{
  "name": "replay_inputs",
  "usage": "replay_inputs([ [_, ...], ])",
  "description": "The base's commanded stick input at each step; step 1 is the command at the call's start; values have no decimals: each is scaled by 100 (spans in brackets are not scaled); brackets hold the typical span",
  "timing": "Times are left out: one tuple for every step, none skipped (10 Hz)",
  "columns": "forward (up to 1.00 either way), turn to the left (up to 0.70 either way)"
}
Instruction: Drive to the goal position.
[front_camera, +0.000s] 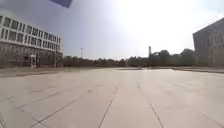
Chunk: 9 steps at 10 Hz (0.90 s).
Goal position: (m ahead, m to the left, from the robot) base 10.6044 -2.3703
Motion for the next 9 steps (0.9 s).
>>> replay_inputs([
  [51, 0],
  [51, 0],
  [51, 0],
  [51, 0],
  [51, 0],
  [51, 0],
  [51, 0],
  [51, 0],
  [51, 0],
])
